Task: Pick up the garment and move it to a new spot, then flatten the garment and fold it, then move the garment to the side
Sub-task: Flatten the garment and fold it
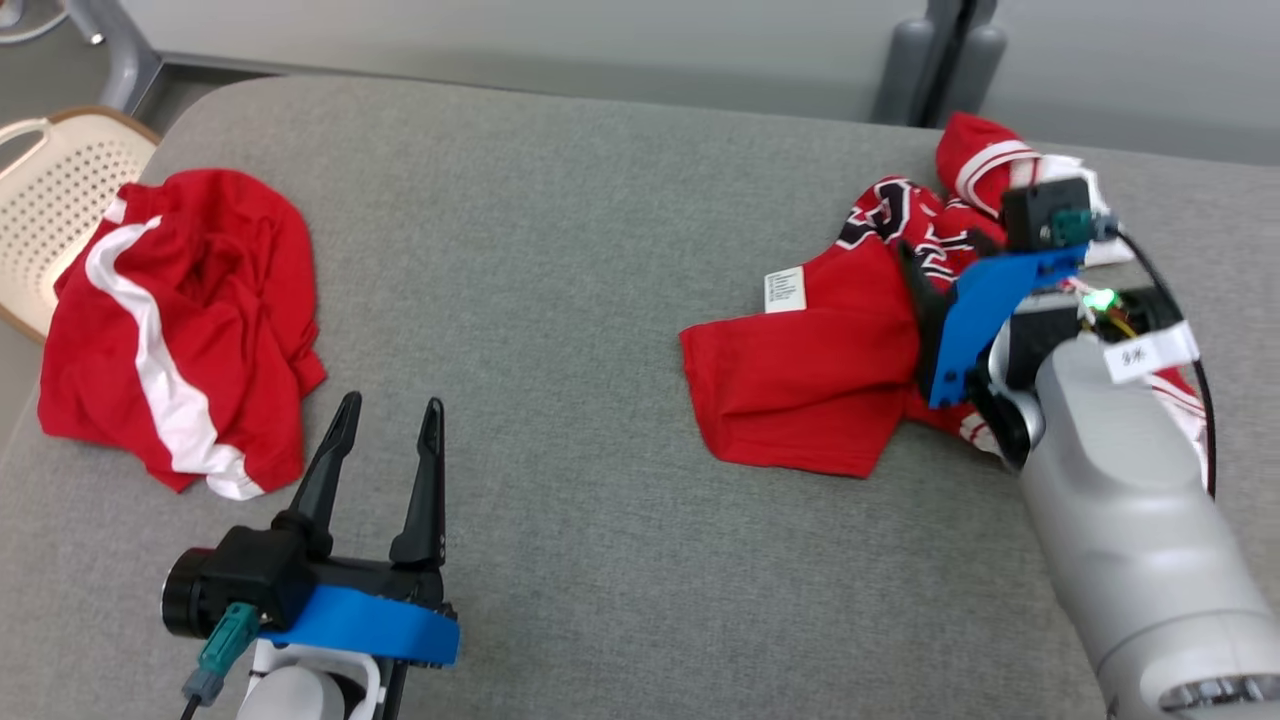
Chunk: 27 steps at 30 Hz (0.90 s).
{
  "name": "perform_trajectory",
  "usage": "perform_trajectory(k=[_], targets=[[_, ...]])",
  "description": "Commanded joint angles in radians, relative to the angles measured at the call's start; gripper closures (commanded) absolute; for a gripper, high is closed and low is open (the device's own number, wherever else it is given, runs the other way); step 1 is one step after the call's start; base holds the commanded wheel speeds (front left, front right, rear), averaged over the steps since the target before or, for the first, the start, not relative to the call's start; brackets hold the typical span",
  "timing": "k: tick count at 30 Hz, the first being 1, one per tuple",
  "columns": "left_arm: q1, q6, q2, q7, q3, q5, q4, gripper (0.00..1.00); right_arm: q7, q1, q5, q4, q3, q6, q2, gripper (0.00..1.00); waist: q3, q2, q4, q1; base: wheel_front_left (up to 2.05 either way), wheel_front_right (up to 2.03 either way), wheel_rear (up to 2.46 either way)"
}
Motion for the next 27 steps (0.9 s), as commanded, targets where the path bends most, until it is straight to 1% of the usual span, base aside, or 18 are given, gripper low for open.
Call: perform_trajectory(k=[1,7,10,11,13,18,23,27], targets=[[0.017,0.005,0.008,-0.005,0.009,0.005,-0.003,0.00,-0.017,0.044,0.031,-0.018,0.022,0.000,-0.011,0.00,-0.035,0.0000,-0.036,0.0000,0.00,0.00,0.00],[0.060,0.014,0.020,-0.005,0.022,-0.001,-0.011,0.00,0.004,0.179,0.118,-0.108,0.067,0.000,-0.069,0.00,-0.085,0.0000,-0.091,0.0000,0.00,0.00,0.00],[0.069,0.015,0.024,-0.004,0.021,-0.006,-0.012,0.00,0.019,0.249,0.137,-0.186,0.040,0.000,-0.102,0.00,-0.099,0.0000,-0.102,0.0000,0.00,0.00,0.00],[0.069,0.015,0.024,-0.004,0.021,-0.006,-0.012,0.00,0.019,0.249,0.137,-0.186,0.040,0.000,-0.102,0.00,-0.099,0.0000,-0.102,0.0000,0.00,0.00,0.00],[0.071,0.016,0.026,-0.001,0.021,-0.010,-0.013,0.00,0.039,0.301,0.147,-0.248,0.008,0.000,-0.107,0.00,-0.104,0.0000,-0.107,0.0000,0.00,0.00,0.00],[0.077,0.016,0.030,0.000,0.018,-0.015,-0.015,0.00,0.134,0.451,0.156,-0.441,-0.103,0.000,-0.088,0.00,-0.109,0.0000,-0.109,0.0000,0.00,0.00,0.00],[0.087,0.025,0.032,-0.001,0.021,-0.018,-0.026,0.00,0.262,0.574,0.138,-0.632,-0.199,0.000,-0.043,0.00,-0.099,0.0000,-0.117,0.0000,0.00,0.00,0.00],[0.077,0.029,0.033,-0.001,0.018,-0.019,-0.033,0.00,0.355,0.613,0.141,-0.719,-0.255,0.000,-0.017,0.00,-0.086,0.0000,-0.115,0.0000,0.00,0.00,0.00]])
